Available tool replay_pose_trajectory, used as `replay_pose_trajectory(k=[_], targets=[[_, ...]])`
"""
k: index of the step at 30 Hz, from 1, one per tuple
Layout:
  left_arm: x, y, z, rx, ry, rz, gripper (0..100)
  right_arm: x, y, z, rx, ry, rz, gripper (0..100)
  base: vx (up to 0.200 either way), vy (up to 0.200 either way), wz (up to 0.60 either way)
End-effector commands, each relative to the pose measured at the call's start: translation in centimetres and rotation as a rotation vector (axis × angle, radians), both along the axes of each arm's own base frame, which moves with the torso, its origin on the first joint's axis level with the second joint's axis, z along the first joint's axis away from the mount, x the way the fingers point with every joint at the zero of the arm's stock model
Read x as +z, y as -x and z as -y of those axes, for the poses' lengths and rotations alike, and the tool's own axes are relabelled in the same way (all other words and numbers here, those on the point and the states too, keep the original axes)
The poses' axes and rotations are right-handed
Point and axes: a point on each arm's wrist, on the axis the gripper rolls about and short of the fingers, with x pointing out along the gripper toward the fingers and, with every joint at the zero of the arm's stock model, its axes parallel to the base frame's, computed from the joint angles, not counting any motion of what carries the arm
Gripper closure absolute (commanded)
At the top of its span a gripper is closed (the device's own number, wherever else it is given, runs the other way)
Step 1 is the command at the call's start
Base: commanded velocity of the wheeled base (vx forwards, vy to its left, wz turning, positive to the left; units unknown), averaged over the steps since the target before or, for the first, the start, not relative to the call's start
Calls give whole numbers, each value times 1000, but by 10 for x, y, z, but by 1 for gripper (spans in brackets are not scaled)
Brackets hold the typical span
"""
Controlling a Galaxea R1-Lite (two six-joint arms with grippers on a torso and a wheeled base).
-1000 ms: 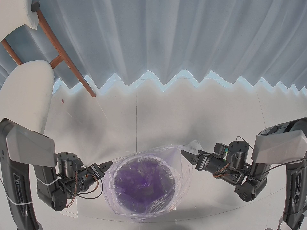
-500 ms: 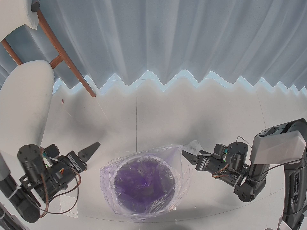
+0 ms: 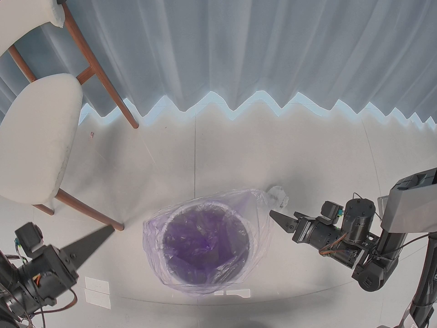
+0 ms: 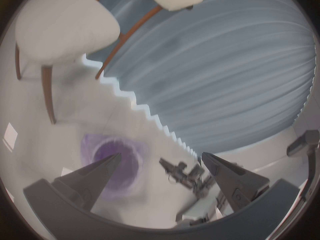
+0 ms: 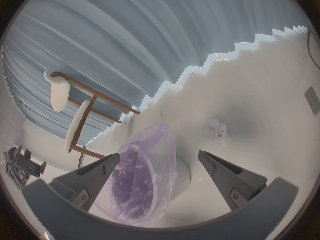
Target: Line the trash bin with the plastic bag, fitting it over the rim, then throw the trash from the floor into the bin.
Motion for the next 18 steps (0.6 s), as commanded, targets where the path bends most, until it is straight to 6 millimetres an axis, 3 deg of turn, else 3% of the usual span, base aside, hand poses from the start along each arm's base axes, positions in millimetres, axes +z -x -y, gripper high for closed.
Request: replay_pose_trajectory(k=[1, 5, 7, 10, 14, 15, 18], targets=[[8, 34, -12, -222, 25, 14, 0, 12, 11, 5, -1, -19, 17, 0, 0, 0, 0], [22, 22, -4, -241, 3, -27, 0, 11, 0, 2, -7, -25, 39, 0, 0, 0, 0], [44, -7, 13, -224, -11, -45, 0, 8, -15, -3, -8, -31, 60, 0, 0, 0, 0], [47, -30, 27, -223, -47, -69, 0, 4, -26, -8, -7, -29, 73, 0, 0, 0, 0], [36, -44, 37, -227, -129, -106, 0, -5, -38, -12, -8, -20, 54, 0, 0, 0, 0], [16, -59, 46, -229, -184, -187, 0, -15, -44, -13, -11, -13, 33, 0, 0, 0, 0], [-14, -82, 58, -210, -248, -300, 0, -29, -53, -16, -11, -8, 19, 0, 0, 0, 0]])
